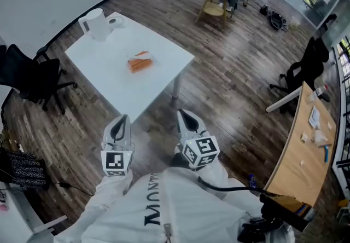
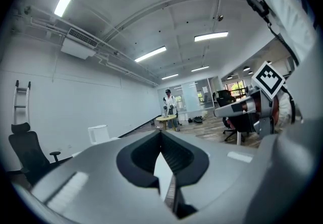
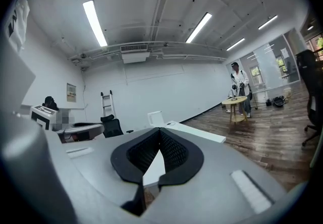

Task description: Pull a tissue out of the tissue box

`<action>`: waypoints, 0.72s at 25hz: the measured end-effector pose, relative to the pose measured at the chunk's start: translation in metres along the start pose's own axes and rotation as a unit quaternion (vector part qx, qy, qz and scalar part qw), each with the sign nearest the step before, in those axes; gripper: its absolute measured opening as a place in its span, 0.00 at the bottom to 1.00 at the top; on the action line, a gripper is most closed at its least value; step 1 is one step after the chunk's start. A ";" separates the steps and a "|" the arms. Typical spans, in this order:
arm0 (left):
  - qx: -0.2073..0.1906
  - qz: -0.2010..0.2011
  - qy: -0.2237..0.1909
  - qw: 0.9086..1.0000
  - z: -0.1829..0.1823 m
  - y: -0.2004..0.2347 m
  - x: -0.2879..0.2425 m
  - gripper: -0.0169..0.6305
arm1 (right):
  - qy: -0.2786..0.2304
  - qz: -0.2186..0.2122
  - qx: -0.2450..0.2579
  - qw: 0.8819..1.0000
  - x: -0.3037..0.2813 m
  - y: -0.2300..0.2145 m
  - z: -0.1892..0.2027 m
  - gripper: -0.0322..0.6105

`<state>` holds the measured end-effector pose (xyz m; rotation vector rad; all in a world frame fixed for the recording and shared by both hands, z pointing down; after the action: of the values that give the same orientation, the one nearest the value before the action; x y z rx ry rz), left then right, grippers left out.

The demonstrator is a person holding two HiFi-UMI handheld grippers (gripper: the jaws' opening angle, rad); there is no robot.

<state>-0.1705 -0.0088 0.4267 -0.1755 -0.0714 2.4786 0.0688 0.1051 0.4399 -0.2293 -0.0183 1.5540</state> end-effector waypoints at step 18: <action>0.002 -0.091 0.037 0.995 -0.009 0.001 -0.127 0.02 | 0.027 -0.083 0.002 0.996 -0.113 -0.119 -0.024 0.05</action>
<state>-0.0704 -0.0876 0.4314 -0.2490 -0.0487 2.2872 0.1873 -0.0101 0.4505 -0.2597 0.0074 1.3822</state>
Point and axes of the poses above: the fingertips, and each gripper's own axes: x backward along the fingers, y to its left, z out of its underside, the point moved 10 cm from there along x, backward along the fingers, and after that the axes turned 6 degrees about x, right-handed, at the moved point
